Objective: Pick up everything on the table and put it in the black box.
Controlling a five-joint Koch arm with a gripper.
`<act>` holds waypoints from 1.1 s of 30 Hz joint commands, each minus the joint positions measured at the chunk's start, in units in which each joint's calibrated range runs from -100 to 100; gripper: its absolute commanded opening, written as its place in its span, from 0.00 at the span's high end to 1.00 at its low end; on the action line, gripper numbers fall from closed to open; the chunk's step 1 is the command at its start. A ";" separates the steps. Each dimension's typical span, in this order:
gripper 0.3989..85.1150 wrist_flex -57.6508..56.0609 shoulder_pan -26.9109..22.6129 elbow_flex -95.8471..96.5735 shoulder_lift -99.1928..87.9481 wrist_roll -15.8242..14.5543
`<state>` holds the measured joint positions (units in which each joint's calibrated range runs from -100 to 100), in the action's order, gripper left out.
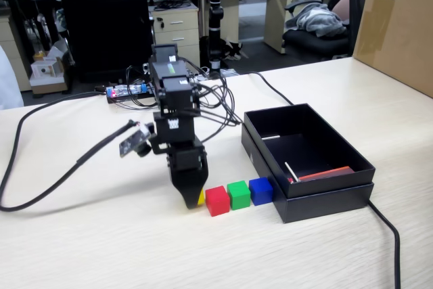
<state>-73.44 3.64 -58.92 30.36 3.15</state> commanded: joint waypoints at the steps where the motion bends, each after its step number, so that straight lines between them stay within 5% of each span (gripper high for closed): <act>1: 0.92 -2.20 -2.25 -0.82 -18.94 -1.03; 8: 0.92 -3.66 -11.62 1.44 -28.46 -4.93; 14: 0.91 -3.23 -19.05 -3.36 -11.48 -8.45; 22: 0.84 -3.15 -21.54 -5.72 4.58 -9.62; 26: 0.59 -3.32 -21.68 -5.45 7.22 -10.26; 33: 0.51 -3.49 -19.34 -2.36 -15.73 -10.35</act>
<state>-76.85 -17.07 -59.38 31.26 -7.30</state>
